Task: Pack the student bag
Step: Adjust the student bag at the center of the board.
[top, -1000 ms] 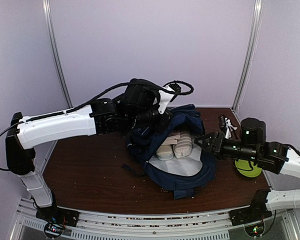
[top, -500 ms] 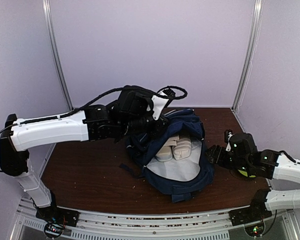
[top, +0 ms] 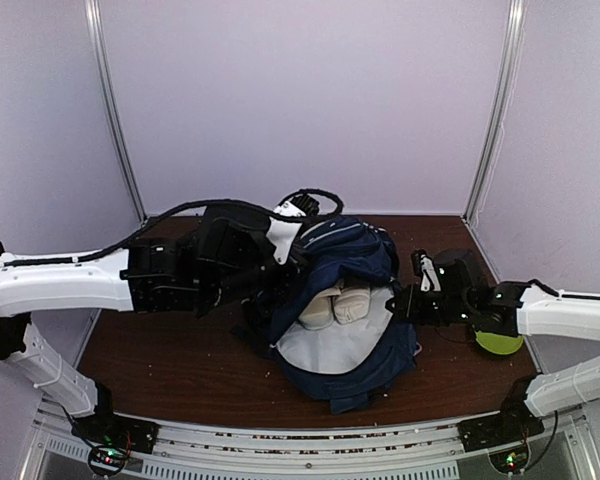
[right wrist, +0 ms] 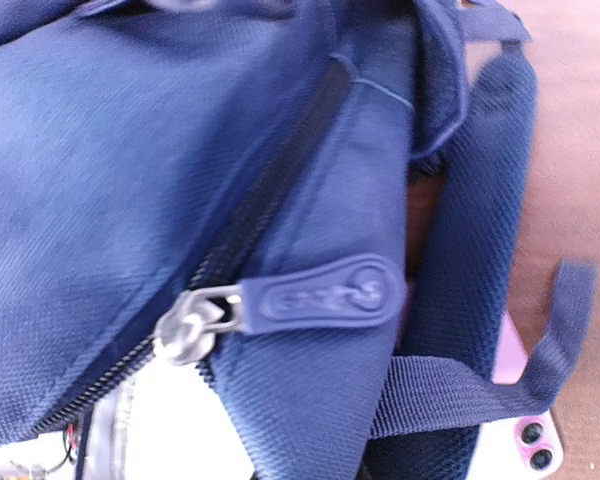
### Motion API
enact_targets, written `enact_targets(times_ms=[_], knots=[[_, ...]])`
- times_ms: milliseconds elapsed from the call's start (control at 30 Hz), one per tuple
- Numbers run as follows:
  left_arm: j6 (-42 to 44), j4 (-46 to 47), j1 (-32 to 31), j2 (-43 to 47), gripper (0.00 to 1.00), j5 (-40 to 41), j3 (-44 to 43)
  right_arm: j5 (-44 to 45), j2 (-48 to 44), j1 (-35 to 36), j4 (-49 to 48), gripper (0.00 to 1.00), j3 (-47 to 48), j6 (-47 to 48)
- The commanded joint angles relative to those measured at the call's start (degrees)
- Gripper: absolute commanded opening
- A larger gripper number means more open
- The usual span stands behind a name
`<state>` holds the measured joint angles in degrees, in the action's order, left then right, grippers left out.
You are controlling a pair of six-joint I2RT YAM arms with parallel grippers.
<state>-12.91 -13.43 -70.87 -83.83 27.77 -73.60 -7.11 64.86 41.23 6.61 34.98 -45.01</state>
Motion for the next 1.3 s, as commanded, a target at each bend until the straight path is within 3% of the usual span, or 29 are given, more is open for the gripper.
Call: enact_targets(times_ms=[0,167,400,600,833,1000,1167,1267], knots=[[-3.3,6.5,-2.5,6.9,0.0,11.5,-0.4,-6.0,1.8,0.5,-0.5,0.0,8.6,7.0],[-8.5,-2.2,-3.2,11.5,0.0,21.8,0.6,-12.0,9.4,3.6,-0.1,0.0,17.6,8.2],[-18.9,-18.8,-4.0,17.6,0.0,29.4,3.2,-13.9,23.6,10.3,-3.5,0.0,28.5,7.1],[-28.0,-27.3,-4.1,19.7,0.0,31.0,7.0,-13.5,36.6,13.9,-7.0,0.0,37.9,4.8],[-34.3,-29.3,-4.0,16.8,0.0,29.2,11.3,-8.4,44.7,14.6,-4.8,0.0,43.9,5.2],[-33.0,-24.3,-2.1,12.7,0.0,24.8,13.9,-5.5,37.6,14.5,-4.0,0.38,36.4,7.0],[-27.0,-14.3,1.2,9.6,0.0,18.7,14.9,-0.6,26.4,14.4,0.1,0.58,27.4,10.5],[-23.8,-9.9,4.7,7.7,0.0,15.1,14.5,4.8,19.8,14.4,4.1,0.64,22.3,12.2]])
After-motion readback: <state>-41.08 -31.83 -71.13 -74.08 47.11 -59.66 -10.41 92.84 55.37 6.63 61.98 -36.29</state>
